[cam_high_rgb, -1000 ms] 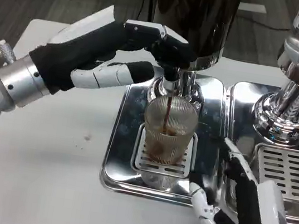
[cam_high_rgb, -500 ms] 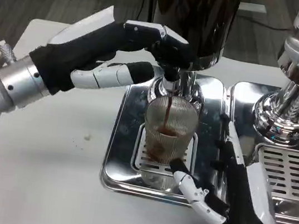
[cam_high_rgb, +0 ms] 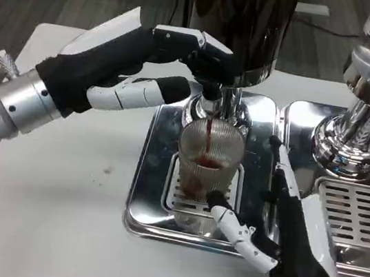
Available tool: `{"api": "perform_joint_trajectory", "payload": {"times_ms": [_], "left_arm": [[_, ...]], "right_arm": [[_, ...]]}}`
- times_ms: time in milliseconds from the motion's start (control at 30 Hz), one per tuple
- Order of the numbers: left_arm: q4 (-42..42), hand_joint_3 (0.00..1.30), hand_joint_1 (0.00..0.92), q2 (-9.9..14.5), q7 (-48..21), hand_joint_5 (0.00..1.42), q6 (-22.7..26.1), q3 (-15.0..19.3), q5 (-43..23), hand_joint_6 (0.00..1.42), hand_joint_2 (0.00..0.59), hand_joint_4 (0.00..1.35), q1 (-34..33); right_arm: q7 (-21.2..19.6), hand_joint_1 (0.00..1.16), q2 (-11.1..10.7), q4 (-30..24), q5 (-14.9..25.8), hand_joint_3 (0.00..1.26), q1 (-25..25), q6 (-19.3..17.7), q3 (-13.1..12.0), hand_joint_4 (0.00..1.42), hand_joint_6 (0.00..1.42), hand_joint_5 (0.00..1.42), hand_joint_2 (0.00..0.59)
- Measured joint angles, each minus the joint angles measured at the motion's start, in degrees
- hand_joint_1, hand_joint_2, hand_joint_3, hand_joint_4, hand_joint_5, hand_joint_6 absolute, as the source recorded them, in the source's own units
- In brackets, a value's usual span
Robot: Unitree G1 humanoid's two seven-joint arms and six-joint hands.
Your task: Grasp the cup under the faucet to collect the drink, then remove the cup.
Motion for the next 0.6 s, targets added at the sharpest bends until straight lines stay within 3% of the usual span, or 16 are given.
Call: {"api": "perform_joint_trajectory", "payload": {"times_ms": [167, 600], "left_arm": [[-0.1, 0.41, 0.0, 0.0, 0.0, 0.41, 0.0, -0.1, -0.1, 0.41, 0.093, 0.42, 0.0], [0.5, 0.41, 0.0, 0.0, 0.0, 0.41, 0.0, 0.0, -0.1, 0.4, 0.1, 0.42, -0.1]], "right_arm": [[2.5, 0.47, 0.5, 4.0, 2.3, 0.0, -4.8, 1.9, 0.1, 0.0, 0.24, 0.0, 0.196], [2.4, 0.48, 0.9, 8.3, 3.5, 0.0, -8.9, 2.2, -0.3, 0.0, 0.23, 0.0, 0.198]]}}
